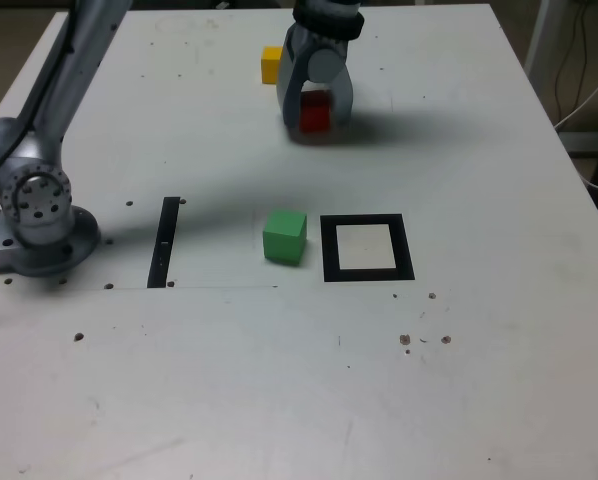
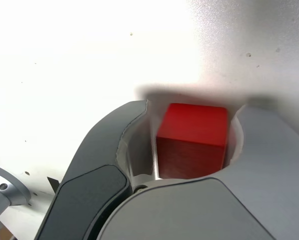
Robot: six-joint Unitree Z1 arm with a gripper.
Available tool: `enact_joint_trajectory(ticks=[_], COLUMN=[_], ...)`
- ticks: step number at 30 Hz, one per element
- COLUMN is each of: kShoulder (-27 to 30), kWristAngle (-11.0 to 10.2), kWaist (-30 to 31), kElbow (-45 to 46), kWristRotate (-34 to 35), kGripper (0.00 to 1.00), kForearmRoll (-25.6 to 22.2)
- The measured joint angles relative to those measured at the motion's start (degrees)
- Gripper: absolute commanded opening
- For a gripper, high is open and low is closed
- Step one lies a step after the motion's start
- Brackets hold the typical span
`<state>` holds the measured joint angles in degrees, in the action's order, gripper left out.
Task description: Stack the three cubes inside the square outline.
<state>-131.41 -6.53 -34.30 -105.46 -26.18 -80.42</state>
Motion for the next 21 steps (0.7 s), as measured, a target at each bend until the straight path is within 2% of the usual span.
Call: enact_joint_trajectory(ticks=[9, 21], kShoulder=[0.63, 6.23], kWristAngle=[0.0, 0.56], kWaist=[0.27, 4.95], kElbow=[0.01, 2.74], kWristRotate=[0.0, 1.7], kGripper=[0.37, 0.37], kForearmRoll=[-0.34, -2.52])
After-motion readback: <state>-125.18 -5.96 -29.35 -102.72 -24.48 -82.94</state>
